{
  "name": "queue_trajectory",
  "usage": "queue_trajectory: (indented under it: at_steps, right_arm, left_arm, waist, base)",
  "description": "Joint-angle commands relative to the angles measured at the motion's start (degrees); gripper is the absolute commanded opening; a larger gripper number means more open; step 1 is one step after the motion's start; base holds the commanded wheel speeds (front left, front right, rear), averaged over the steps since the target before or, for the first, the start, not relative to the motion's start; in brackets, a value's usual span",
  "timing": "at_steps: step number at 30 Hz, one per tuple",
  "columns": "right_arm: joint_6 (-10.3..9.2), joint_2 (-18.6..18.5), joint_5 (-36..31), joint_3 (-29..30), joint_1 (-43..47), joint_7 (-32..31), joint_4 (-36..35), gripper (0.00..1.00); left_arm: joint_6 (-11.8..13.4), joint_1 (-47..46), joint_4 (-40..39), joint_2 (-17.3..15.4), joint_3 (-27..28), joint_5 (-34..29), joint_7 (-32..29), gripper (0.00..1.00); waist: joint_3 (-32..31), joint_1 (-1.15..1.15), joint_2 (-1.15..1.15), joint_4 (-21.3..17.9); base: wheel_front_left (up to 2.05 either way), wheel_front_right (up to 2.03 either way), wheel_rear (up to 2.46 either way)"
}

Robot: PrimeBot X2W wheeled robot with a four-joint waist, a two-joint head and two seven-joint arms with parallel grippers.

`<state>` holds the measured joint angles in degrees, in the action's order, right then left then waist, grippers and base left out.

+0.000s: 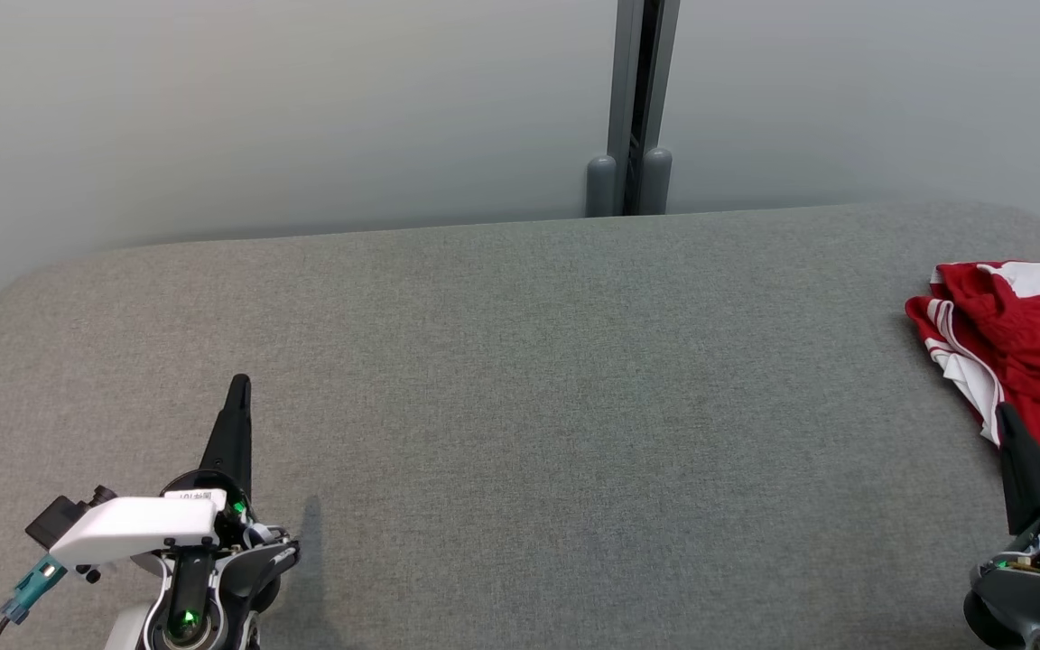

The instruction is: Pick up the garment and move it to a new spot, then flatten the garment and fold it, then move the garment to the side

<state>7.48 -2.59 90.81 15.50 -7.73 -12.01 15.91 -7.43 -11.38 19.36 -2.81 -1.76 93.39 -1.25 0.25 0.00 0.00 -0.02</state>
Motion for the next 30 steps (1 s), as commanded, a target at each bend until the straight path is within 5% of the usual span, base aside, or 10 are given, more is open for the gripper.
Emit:
queue_trajectory:
  at_steps: [1, 30]
  right_arm:
    - [0.02, -0.54, 0.31, 0.02, -0.56, -0.21, 0.13, 0.00]
    - [0.02, -0.55, 0.31, 0.02, -0.56, -0.15, 0.13, 0.00]
  left_arm:
    - [-0.17, -1.01, 0.09, -0.20, 0.26, 0.07, -0.17, 0.00]
    - [-0.17, -1.01, 0.08, -0.19, 0.28, 0.02, -0.17, 0.00]
  waist:
    - [0.00, 0.00, 0.00, 0.00]
    - [0.00, 0.00, 0.00, 0.00]
  base:
    - [0.00, 0.00, 0.00]
    - [0.00, 0.00, 0.00]
